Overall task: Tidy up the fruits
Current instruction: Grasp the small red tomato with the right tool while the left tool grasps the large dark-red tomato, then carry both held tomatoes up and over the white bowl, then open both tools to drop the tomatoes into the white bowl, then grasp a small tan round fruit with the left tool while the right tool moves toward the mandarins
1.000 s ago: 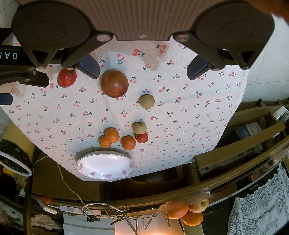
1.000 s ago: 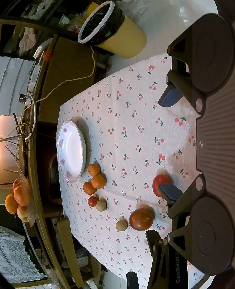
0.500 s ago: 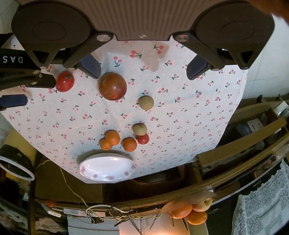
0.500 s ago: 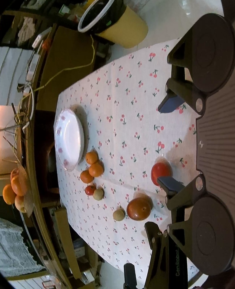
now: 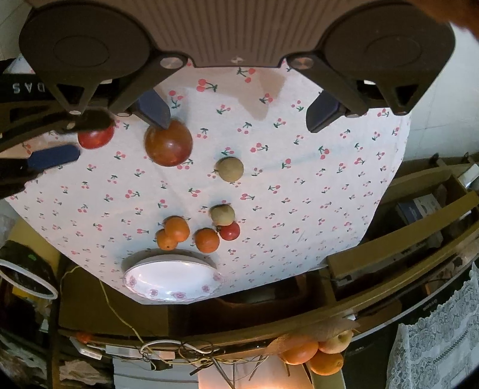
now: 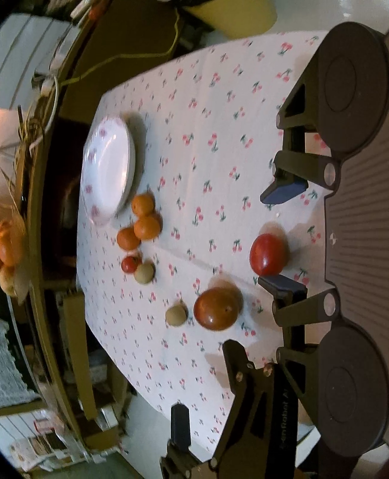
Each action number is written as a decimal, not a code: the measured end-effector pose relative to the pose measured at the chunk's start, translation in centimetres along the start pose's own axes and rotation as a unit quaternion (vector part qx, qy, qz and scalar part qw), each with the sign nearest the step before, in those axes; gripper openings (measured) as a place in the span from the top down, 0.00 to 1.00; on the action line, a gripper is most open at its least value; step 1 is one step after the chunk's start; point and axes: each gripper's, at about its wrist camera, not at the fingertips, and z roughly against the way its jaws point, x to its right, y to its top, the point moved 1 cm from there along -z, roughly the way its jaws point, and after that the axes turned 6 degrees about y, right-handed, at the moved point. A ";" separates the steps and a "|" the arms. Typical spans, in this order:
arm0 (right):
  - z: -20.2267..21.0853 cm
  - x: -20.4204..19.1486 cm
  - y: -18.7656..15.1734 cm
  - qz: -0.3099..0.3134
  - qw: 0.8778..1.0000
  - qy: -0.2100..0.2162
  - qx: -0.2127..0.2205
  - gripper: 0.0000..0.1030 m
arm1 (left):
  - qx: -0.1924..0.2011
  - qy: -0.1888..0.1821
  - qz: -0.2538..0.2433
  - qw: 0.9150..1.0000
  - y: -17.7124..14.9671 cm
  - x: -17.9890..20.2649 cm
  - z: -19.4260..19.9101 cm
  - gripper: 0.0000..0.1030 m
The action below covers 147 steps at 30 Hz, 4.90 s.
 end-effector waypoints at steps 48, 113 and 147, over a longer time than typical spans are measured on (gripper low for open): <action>0.4 5.7 1.9 -0.085 0.996 0.017 -0.018 0.71 | -0.030 -0.124 -0.002 0.992 5.1 5.4 -6.0 0.55; -6.4 15.2 16.4 -0.134 0.989 -0.013 0.067 0.66 | 0.012 -0.110 0.036 0.993 18.3 3.5 -13.5 0.47; -5.2 8.8 13.4 -0.056 0.997 0.042 0.035 0.61 | 0.007 -0.097 0.026 0.995 12.1 -2.1 -7.8 0.43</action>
